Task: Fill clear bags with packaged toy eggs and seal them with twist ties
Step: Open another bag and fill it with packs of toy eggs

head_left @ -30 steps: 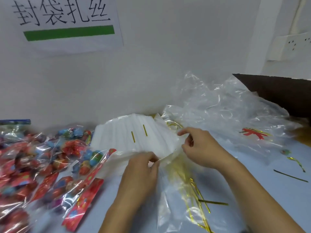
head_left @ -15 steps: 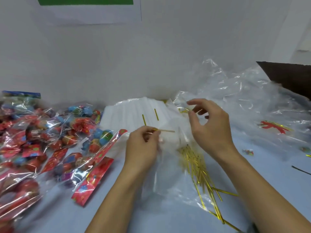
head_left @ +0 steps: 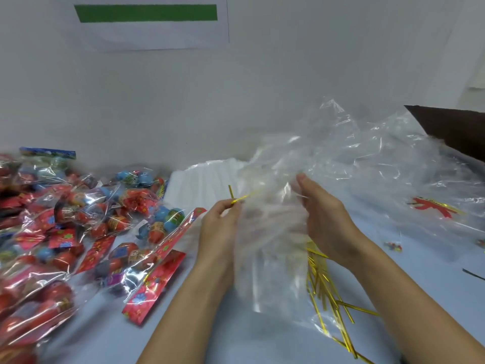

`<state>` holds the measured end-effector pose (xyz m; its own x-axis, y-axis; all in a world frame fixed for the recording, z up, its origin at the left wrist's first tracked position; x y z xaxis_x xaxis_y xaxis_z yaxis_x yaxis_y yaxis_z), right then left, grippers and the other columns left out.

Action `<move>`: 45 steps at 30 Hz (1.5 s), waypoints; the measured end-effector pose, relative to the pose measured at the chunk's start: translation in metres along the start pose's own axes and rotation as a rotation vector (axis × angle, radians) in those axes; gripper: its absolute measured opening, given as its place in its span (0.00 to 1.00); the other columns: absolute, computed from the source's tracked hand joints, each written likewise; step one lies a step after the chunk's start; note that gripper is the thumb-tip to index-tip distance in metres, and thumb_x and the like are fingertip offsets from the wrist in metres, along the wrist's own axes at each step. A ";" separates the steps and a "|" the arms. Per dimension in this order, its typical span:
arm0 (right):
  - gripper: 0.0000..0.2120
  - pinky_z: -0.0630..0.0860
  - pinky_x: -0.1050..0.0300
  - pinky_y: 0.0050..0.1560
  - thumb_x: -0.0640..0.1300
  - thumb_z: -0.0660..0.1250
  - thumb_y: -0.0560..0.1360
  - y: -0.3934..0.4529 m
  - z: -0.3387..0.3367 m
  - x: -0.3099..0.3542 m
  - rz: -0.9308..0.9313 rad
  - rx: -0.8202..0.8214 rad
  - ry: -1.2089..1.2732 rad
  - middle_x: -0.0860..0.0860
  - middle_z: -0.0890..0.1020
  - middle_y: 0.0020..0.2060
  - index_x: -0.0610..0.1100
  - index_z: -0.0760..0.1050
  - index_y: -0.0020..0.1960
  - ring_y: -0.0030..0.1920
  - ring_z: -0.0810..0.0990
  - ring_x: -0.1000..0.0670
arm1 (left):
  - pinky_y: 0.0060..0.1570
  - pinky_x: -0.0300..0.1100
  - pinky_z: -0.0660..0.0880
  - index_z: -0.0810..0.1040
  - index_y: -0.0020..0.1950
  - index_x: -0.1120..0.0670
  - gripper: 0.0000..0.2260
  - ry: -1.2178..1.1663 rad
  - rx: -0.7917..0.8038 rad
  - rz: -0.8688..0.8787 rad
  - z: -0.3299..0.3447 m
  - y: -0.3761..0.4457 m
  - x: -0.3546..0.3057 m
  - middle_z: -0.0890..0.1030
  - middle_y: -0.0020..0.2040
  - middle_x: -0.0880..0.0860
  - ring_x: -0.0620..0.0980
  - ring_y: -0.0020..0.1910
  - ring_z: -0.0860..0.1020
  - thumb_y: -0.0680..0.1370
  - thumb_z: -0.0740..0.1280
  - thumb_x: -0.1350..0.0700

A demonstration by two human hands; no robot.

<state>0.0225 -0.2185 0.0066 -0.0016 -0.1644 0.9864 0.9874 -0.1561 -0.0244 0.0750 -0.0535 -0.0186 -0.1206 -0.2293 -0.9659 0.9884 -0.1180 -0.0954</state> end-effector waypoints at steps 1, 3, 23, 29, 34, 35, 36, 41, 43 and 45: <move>0.24 0.78 0.54 0.45 0.66 0.67 0.72 -0.001 0.001 0.002 0.024 0.018 0.065 0.54 0.86 0.43 0.49 0.79 0.58 0.43 0.85 0.50 | 0.34 0.39 0.79 0.81 0.44 0.56 0.04 -0.033 0.021 -0.020 0.006 -0.006 0.004 0.84 0.35 0.53 0.49 0.32 0.81 0.78 0.69 0.62; 0.26 0.79 0.51 0.45 0.65 0.67 0.73 0.000 0.000 0.010 0.045 -0.004 0.132 0.50 0.87 0.47 0.47 0.78 0.62 0.45 0.86 0.46 | 0.29 0.39 0.76 0.80 0.49 0.59 0.02 0.012 0.054 -0.044 0.014 -0.012 0.010 0.83 0.33 0.54 0.49 0.29 0.80 0.79 0.68 0.61; 0.11 0.71 0.67 0.30 0.39 0.68 0.79 0.014 0.068 0.019 -0.282 -0.045 -0.406 0.50 0.83 0.32 0.46 0.83 0.38 0.29 0.81 0.50 | 0.36 0.40 0.78 0.80 0.45 0.54 0.07 0.015 -0.193 0.218 -0.039 -0.006 -0.044 0.86 0.39 0.49 0.46 0.39 0.84 0.81 0.65 0.60; 0.14 0.74 0.57 0.34 0.39 0.64 0.79 0.015 0.030 0.027 -0.105 -0.240 0.032 0.48 0.86 0.37 0.45 0.83 0.38 0.35 0.85 0.49 | 0.47 0.53 0.79 0.75 0.47 0.56 0.08 -0.269 -0.247 0.218 -0.058 -0.008 -0.058 0.87 0.44 0.56 0.55 0.43 0.86 0.83 0.60 0.62; 0.11 0.72 0.60 0.31 0.39 0.62 0.80 0.015 0.017 0.024 -0.099 -0.352 -0.163 0.51 0.84 0.31 0.44 0.83 0.46 0.28 0.82 0.54 | 0.46 0.53 0.81 0.77 0.49 0.57 0.08 -0.233 -0.254 0.187 -0.065 -0.008 -0.058 0.87 0.44 0.55 0.53 0.39 0.86 0.83 0.59 0.64; 0.11 0.72 0.61 0.30 0.39 0.62 0.80 0.015 0.017 0.024 -0.103 -0.355 -0.189 0.51 0.84 0.30 0.45 0.82 0.47 0.28 0.82 0.53 | 0.43 0.50 0.82 0.78 0.51 0.57 0.08 -0.220 -0.252 0.183 -0.065 -0.007 -0.057 0.87 0.43 0.55 0.53 0.39 0.86 0.82 0.59 0.64; 0.11 0.72 0.61 0.29 0.39 0.62 0.80 0.015 0.017 0.024 -0.108 -0.355 -0.203 0.51 0.83 0.30 0.46 0.82 0.48 0.28 0.82 0.53 | 0.41 0.48 0.82 0.78 0.52 0.56 0.09 -0.213 -0.247 0.179 -0.066 -0.007 -0.057 0.87 0.43 0.55 0.53 0.39 0.86 0.82 0.59 0.65; 0.11 0.71 0.68 0.25 0.37 0.61 0.80 0.016 0.011 0.028 -0.151 -0.346 -0.257 0.51 0.83 0.29 0.46 0.82 0.48 0.27 0.82 0.52 | 0.44 0.50 0.82 0.78 0.55 0.53 0.14 -0.216 -0.168 0.163 -0.069 -0.004 -0.060 0.87 0.46 0.55 0.52 0.41 0.86 0.79 0.61 0.70; 0.12 0.71 0.69 0.27 0.37 0.62 0.80 0.017 0.010 0.030 -0.197 -0.333 -0.330 0.49 0.82 0.28 0.46 0.82 0.46 0.27 0.81 0.52 | 0.42 0.49 0.84 0.78 0.57 0.54 0.16 -0.193 -0.128 0.200 -0.070 -0.005 -0.063 0.86 0.50 0.55 0.53 0.45 0.85 0.77 0.62 0.72; 0.13 0.72 0.69 0.30 0.36 0.62 0.81 0.018 0.011 0.034 -0.253 -0.297 -0.417 0.49 0.81 0.28 0.47 0.82 0.44 0.27 0.80 0.53 | 0.41 0.46 0.82 0.78 0.60 0.54 0.14 -0.128 -0.103 0.248 -0.070 -0.008 -0.068 0.85 0.54 0.52 0.51 0.51 0.84 0.76 0.66 0.67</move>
<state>0.0415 -0.2164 0.0411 -0.1102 0.3021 0.9469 0.8775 -0.4179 0.2354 0.0816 0.0304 0.0312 0.1217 -0.3597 -0.9251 0.9925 0.0538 0.1097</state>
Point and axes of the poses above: each hand's wrist, its own y-axis towards the middle knuckle, its own z-axis out of the palm, x = y × z, the point moved 6 cm from there along y, towards the middle knuckle
